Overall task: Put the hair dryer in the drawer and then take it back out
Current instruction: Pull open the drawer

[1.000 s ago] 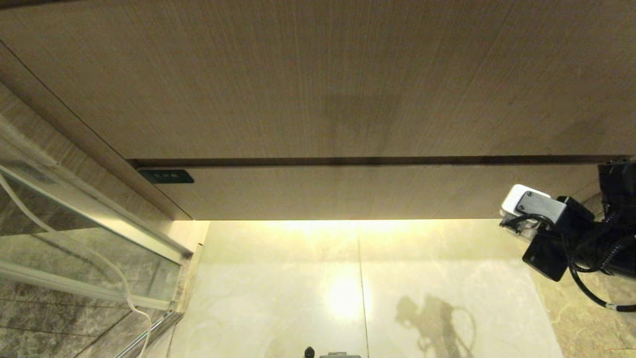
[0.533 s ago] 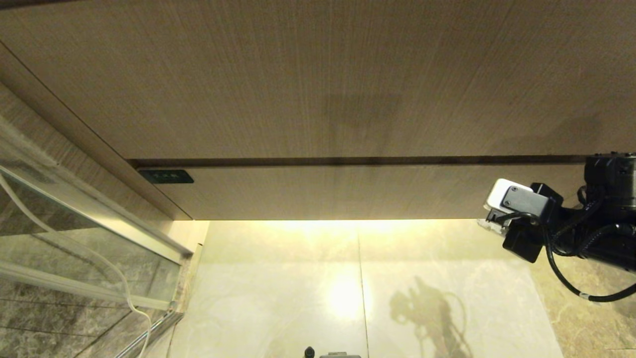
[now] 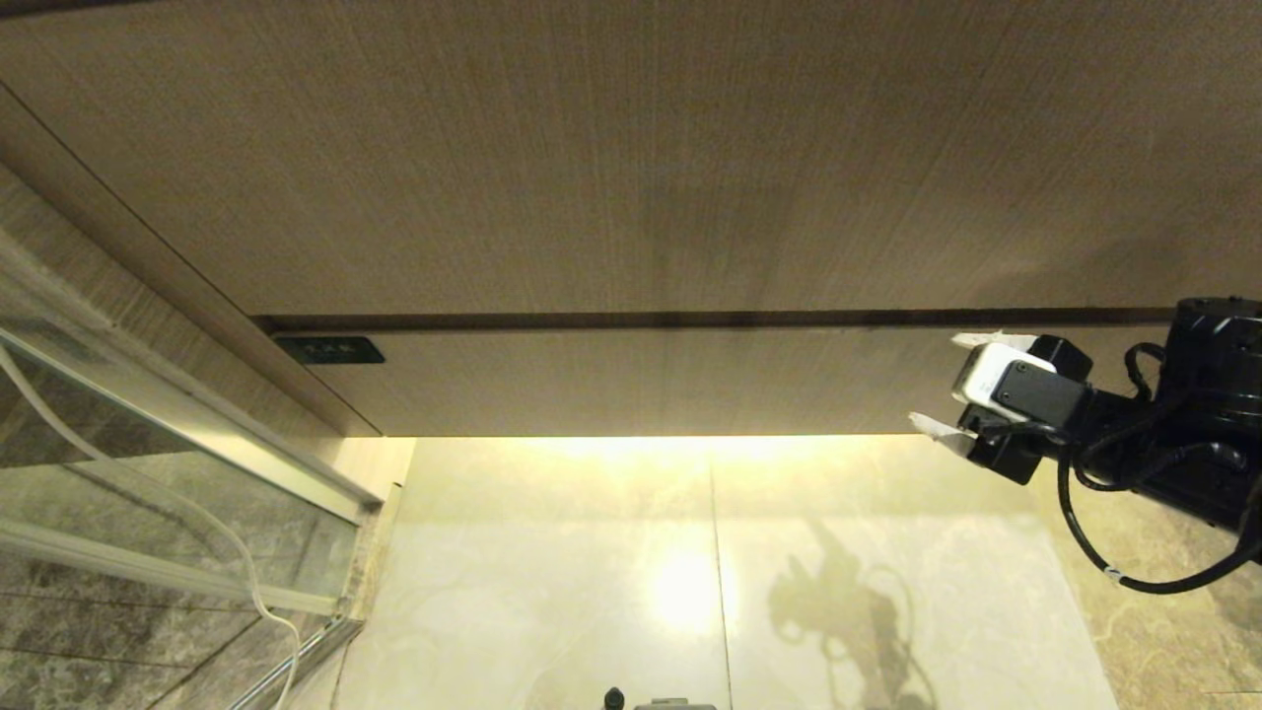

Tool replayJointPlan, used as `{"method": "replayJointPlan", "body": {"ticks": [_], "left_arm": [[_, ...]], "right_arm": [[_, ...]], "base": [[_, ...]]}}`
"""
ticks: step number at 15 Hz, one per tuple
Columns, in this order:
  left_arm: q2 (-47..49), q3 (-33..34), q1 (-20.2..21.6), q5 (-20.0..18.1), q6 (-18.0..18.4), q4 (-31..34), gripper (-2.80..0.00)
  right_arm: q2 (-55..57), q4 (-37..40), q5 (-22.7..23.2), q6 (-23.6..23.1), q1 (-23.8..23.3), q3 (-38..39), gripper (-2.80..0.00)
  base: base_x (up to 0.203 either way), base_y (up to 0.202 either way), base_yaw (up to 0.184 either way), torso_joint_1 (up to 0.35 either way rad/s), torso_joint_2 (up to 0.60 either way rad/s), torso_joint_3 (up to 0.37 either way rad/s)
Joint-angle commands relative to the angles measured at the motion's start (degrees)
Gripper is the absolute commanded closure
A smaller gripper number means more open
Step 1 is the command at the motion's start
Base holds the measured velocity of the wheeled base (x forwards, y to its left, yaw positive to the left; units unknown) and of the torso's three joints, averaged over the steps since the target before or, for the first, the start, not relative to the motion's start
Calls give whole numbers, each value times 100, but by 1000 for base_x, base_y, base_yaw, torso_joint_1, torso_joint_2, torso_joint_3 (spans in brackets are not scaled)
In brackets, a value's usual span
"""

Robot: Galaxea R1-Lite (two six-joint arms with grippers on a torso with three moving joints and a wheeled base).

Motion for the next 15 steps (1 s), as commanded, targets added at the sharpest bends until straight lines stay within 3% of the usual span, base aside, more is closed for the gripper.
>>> {"method": "replayJointPlan", "body": {"ticks": [1, 5, 9, 15], "left_arm": [[-1, 0, 0, 1, -4, -3, 0], [0, 0, 0, 1, -4, -3, 0], [0, 0, 0, 1, -4, -3, 0], [-9, 0, 0, 1, -4, -3, 0]], "right_arm": [[337, -191, 253, -56, 0, -9, -280], [563, -497, 329, -53, -29, -68, -280], [832, -709, 766, -357, -282, -301, -280], [1381, -759, 810, -435, -573, -818, -280]], "base": [[0, 0, 0, 0, 0, 0], [0, 0, 0, 0, 0, 0], [0, 0, 0, 0, 0, 0], [0, 0, 0, 0, 0, 0]]}}
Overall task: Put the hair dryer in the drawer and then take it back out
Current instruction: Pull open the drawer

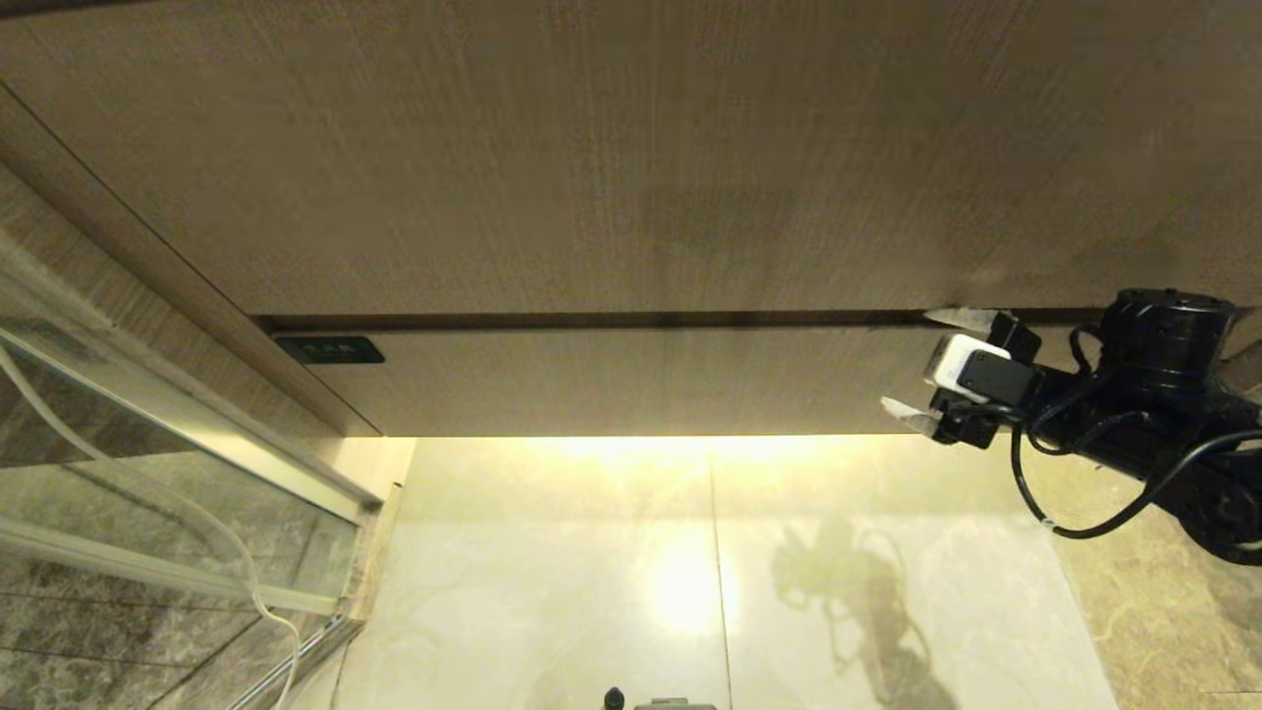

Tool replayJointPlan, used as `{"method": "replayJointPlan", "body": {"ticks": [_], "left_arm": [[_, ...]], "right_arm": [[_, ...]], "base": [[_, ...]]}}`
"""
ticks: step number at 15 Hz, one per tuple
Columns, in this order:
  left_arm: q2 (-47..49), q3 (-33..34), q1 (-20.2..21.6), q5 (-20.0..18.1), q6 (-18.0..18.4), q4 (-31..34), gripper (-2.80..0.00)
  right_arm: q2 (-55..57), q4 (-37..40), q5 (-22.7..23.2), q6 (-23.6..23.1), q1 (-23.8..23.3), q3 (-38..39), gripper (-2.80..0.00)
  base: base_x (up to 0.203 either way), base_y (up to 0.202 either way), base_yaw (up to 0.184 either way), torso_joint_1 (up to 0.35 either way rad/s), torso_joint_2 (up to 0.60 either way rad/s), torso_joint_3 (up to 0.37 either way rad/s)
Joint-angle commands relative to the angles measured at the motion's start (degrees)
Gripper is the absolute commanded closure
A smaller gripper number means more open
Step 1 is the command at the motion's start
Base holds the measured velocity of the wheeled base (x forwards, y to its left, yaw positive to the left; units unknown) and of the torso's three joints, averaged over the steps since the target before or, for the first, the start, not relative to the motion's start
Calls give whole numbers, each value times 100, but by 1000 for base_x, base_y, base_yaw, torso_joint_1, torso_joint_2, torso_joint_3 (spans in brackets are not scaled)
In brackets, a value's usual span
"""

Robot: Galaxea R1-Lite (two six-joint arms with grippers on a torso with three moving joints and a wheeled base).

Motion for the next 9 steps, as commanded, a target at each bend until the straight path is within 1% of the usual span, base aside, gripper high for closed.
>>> {"method": "replayJointPlan", "body": {"ticks": [1, 5, 9], "left_arm": [[-9, 0, 0, -1, -2, -2, 0], [-9, 0, 0, -1, -2, -2, 0], [-9, 0, 0, -1, -2, -2, 0]], "right_arm": [[258, -38, 13, -40, -130, -179, -280], [465, -38, 172, -88, -299, -313, -280], [699, 50, 153, -89, -458, -472, -280]], "base": [[0, 0, 0, 0, 0, 0], [0, 0, 0, 0, 0, 0], [0, 0, 0, 0, 0, 0]]}}
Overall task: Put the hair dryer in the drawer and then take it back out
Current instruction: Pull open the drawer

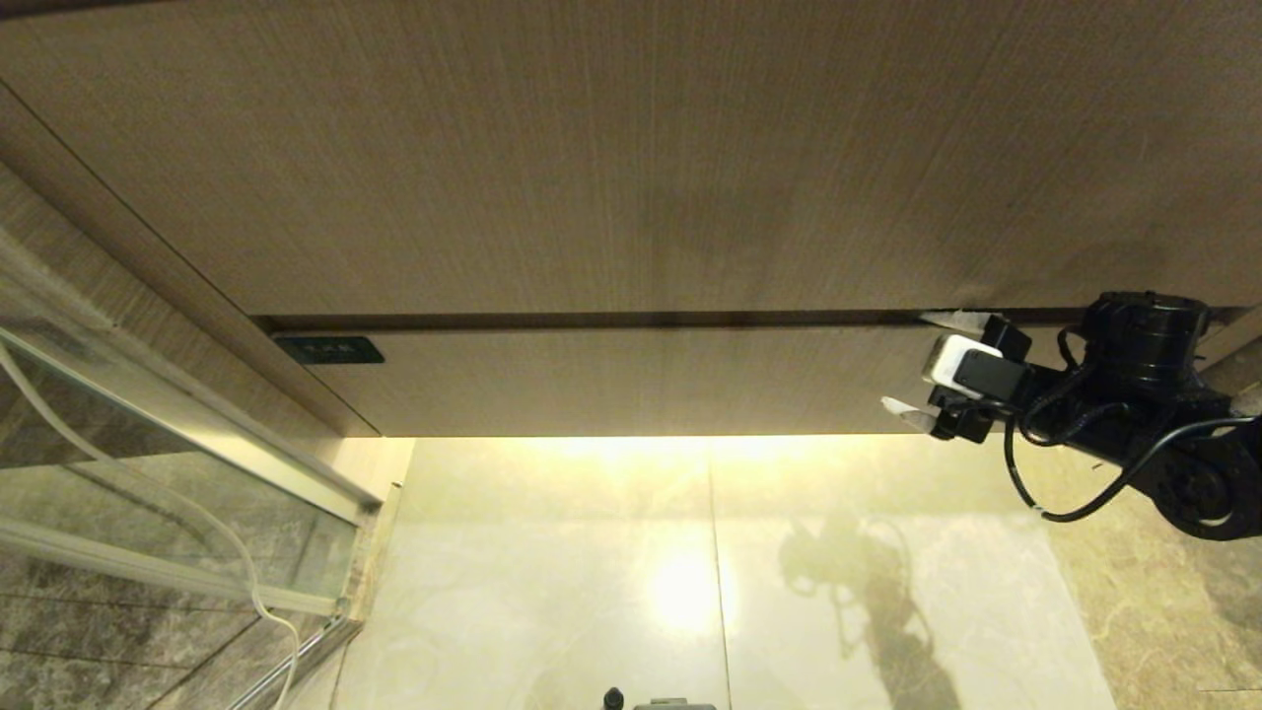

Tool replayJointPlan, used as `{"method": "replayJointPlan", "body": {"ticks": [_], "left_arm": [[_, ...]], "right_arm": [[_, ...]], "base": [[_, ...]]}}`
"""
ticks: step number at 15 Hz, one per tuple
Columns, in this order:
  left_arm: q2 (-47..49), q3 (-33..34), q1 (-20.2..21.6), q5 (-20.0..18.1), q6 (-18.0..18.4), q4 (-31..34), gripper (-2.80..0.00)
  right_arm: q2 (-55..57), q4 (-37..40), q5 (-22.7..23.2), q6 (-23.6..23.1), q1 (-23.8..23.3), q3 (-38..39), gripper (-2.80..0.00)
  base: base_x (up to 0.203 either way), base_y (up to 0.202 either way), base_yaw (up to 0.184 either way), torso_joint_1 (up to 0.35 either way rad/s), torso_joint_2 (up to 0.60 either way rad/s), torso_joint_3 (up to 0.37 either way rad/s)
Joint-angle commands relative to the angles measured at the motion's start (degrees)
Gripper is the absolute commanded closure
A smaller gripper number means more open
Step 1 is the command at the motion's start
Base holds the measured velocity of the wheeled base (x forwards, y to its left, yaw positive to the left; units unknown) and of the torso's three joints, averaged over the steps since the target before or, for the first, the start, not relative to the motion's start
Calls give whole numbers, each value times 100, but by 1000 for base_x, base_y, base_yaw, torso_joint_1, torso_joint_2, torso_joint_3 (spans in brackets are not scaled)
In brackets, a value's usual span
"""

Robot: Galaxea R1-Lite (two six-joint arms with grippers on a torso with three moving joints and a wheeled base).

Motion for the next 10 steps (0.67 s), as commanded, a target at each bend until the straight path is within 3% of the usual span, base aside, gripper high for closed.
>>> {"method": "replayJointPlan", "body": {"ticks": [1, 10], "left_arm": [[0, 0, 0, -1, -2, -2, 0], [-8, 0, 0, -1, -2, -2, 0]], "right_arm": [[127, 70, -60, -16, -95, -51, -280], [-298, 1639, -253, -12, -369, 39, -280]], "base": [[0, 0, 0, 0, 0, 0], [0, 0, 0, 0, 0, 0]]}}
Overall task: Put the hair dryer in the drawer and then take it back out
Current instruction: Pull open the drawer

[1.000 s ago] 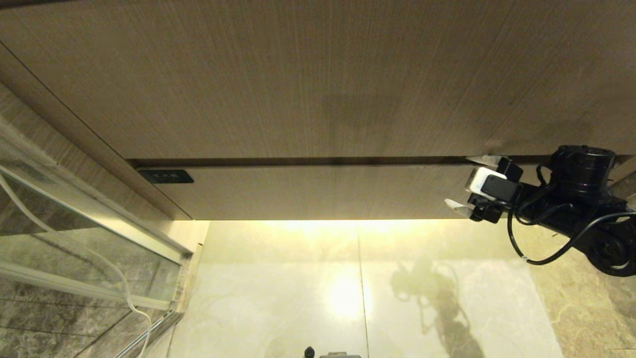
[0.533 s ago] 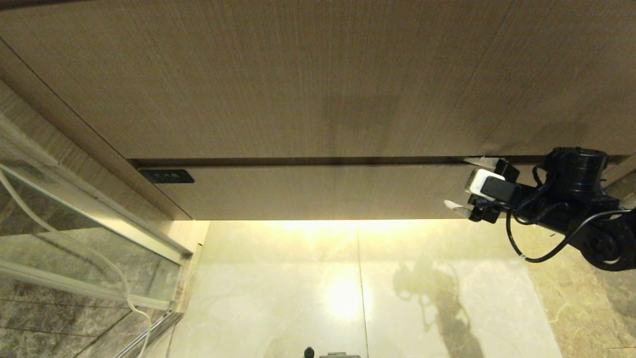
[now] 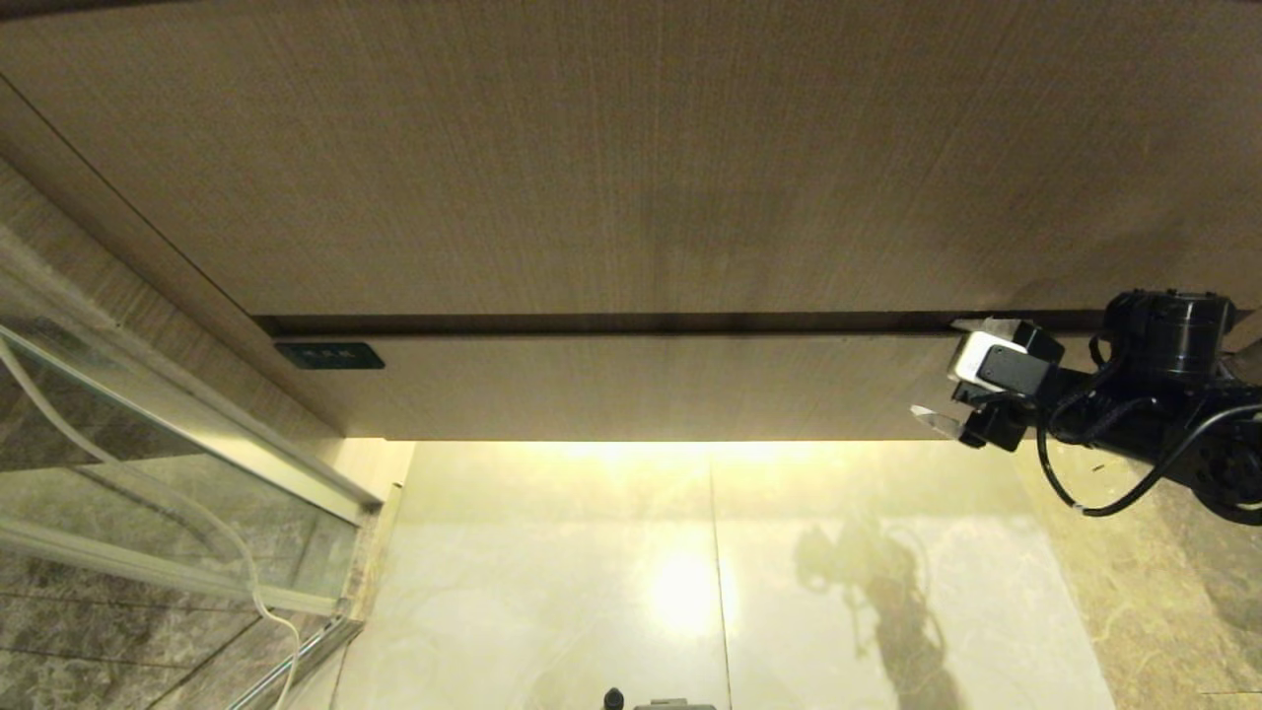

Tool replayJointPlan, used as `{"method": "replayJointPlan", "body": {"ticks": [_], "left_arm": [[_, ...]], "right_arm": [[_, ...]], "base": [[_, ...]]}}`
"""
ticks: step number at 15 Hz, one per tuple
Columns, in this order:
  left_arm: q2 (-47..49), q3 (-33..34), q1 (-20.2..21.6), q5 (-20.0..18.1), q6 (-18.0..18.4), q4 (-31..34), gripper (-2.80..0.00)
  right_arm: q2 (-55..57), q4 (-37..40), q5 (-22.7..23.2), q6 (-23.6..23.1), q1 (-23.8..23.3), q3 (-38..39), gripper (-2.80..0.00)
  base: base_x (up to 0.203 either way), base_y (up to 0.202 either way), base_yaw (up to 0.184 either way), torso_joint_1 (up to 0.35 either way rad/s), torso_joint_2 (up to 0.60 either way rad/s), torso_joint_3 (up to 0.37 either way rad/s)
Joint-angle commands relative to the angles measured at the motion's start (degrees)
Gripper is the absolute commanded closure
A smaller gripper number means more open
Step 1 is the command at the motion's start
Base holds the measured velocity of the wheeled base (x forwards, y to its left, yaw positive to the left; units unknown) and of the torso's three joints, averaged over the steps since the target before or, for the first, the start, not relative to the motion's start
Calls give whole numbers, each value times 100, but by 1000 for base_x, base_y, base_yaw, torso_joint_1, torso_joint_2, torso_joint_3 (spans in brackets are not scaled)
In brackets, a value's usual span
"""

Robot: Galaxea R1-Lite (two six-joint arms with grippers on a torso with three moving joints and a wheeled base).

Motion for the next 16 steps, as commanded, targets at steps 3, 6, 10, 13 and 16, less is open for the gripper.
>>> {"method": "replayJointPlan", "body": {"ticks": [3, 6, 10, 13, 16], "left_arm": [[-2, 0, 0, -1, -2, -2, 0], [0, 0, 0, -1, -3, -2, 0], [-3, 0, 0, -1, -3, -2, 0], [-9, 0, 0, -1, -3, -2, 0], [0, 0, 0, -1, -3, -2, 0]], "right_arm": [[-180, 429, -97, -24, -7, 80, -280], [-180, 451, -111, 25, -11, 83, -280], [-306, 883, -136, 38, -16, 76, -280], [-677, 1566, -127, 38, -62, 92, -280], [-1071, 2369, -120, 38, -210, 106, -280]], "base": [[0, 0, 0, 0, 0, 0], [0, 0, 0, 0, 0, 0], [0, 0, 0, 0, 0, 0], [0, 0, 0, 0, 0, 0], [0, 0, 0, 0, 0, 0]]}}
